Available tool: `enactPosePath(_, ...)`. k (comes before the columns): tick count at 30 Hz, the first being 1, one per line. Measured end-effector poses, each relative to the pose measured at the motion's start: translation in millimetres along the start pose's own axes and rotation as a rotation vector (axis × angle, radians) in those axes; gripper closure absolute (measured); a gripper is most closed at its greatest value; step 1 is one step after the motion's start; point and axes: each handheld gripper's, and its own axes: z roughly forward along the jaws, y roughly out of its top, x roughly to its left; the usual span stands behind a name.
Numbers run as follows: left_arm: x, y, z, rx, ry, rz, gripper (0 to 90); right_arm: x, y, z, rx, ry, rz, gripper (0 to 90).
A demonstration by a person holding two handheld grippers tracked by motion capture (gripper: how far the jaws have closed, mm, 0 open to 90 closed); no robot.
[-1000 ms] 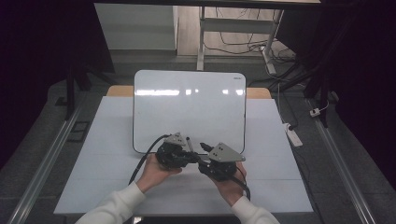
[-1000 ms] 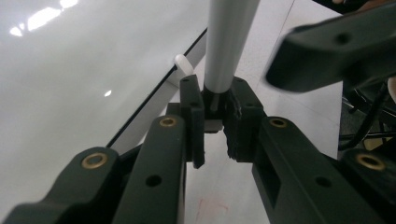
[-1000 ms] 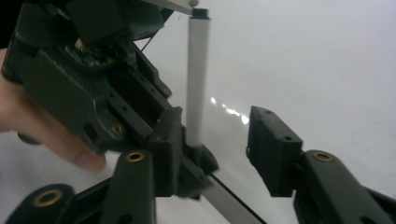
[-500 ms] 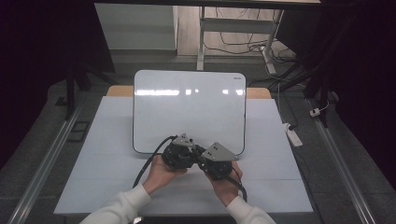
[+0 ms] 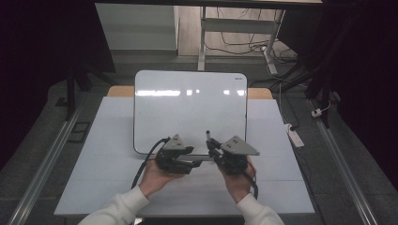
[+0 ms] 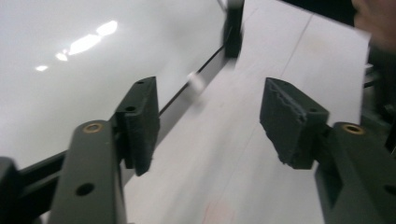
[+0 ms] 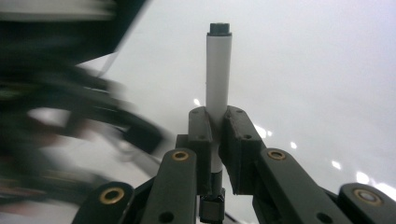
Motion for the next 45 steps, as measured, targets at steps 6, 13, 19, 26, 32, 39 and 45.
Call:
enactPosePath(6, 13.5, -41.5, -53.1, 0.001, 0.1, -0.032, 37.0, -60.2, -12.4, 5.2, 0.112, -0.103, 0.174, 81.2)
enactPosePath(13, 27.8, -83.1, -93.9, -0.008, 0.175, -0.11, 38.0, -87.2, -20.1, 34.3, 0.183, -0.166, 0.207, 81.0)
enactPosePath(19, 35.0, -105.7, -111.7, -0.026, 0.209, -0.157, 38.2, -93.1, -20.8, 47.5, 0.187, -0.202, 0.2, 80.1)
enactPosePath(26, 39.5, -123.9, -123.9, -0.039, 0.241, -0.199, 39.0, -95.2, -20.2, 48.3, 0.167, -0.226, 0.15, 76.7)
enactPosePath(32, 39.7, -132.1, -127.2, -0.036, 0.258, -0.213, 39.4, -97.1, -20.7, 43.7, 0.155, -0.22, 0.121, 66.2)
enactPosePath(39, 45.6, -137.4, -118.0, 0.003, 0.275, -0.221, 38.0, -93.2, -29.4, 10.1, 0.131, -0.107, 0.046, 50.5)
enactPosePath(45, 48.5, -137.7, -111.1, 0.008, 0.279, -0.22, 36.6, -92.4, -51.9, -27.0, 0.143, -0.034, -0.012, 46.7)
